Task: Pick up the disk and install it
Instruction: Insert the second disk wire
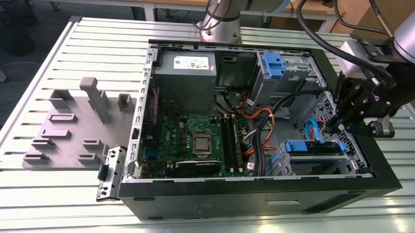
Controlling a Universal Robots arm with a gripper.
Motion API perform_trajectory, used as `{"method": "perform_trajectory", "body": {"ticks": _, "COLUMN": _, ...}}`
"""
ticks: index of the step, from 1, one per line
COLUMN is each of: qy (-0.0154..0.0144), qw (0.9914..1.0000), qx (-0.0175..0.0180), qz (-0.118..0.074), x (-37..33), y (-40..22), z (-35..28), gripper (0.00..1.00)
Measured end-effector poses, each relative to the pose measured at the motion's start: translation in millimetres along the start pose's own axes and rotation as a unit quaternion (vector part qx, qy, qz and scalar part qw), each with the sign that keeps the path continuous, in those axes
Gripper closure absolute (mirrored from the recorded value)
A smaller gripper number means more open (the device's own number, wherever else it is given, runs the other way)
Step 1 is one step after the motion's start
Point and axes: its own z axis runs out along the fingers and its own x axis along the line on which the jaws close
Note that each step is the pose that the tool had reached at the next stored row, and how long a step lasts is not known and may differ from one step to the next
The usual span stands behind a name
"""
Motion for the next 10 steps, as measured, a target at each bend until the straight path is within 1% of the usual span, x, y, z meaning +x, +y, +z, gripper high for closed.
{"method": "perform_trajectory", "body": {"ticks": 10, "qy": -0.0001, "qw": 1.0, "qx": 0.0, "qz": 0.0, "x": 17.3, "y": 0.0, "z": -0.7, "gripper": 0.84}}
